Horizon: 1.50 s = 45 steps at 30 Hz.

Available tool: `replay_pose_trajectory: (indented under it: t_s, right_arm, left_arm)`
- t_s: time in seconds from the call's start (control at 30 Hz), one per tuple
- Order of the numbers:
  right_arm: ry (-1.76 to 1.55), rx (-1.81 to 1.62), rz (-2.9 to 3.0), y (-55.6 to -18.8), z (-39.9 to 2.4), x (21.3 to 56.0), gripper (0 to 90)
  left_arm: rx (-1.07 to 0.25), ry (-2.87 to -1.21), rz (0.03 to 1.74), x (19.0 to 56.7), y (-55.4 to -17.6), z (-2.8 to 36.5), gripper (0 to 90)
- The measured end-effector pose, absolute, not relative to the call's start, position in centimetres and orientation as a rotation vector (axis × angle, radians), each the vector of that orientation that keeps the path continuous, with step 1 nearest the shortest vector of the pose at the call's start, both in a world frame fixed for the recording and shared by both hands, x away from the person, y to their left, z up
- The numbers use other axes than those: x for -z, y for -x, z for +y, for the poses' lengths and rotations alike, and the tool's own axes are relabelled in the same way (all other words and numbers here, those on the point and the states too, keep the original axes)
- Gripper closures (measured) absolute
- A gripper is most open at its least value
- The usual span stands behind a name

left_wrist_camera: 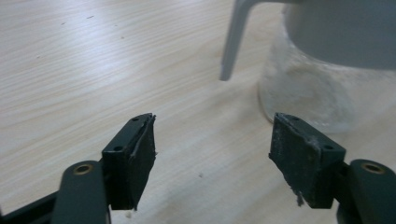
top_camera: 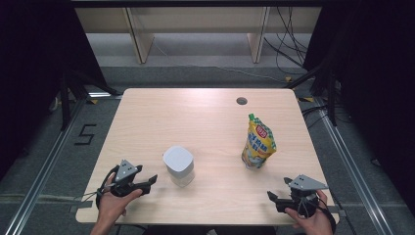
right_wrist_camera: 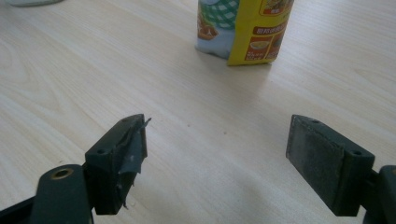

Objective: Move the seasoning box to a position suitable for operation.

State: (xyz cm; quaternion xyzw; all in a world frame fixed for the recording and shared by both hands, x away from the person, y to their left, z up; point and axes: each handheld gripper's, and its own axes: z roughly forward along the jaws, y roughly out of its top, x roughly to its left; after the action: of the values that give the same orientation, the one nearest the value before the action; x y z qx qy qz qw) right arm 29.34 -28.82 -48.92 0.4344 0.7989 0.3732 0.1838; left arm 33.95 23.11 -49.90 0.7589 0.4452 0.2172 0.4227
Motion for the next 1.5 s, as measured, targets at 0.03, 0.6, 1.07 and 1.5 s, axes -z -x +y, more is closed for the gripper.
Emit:
replay_pose_trajectory:
  t_s: [0.03,0.6,1.07,1.5]
  right_arm:
    - [-1.171,-1.057,2.249,-29.6,-29.1,49.0,21.5]
    - [-1.214,-1.048,2.249,-29.4,-29.4,49.2,21.5]
    - [-1.179,-1.037,2.244,-29.7,-29.9,49.4,21.4]
    - [-1.149,-1.014,2.269,-29.2,-29.2,49.2,21.5]
  left_arm:
    - [-0.544,-1.900,1.115,49.9,-33.9,23.1,32.0]
    - [-0.527,-1.918,0.991,49.8,-38.2,21.6,55.1]
    - [-0.548,-1.977,0.834,50.1,-39.4,19.8,78.8]
    - [-0.538,-1.981,0.851,49.9,-37.2,20.1,82.3]
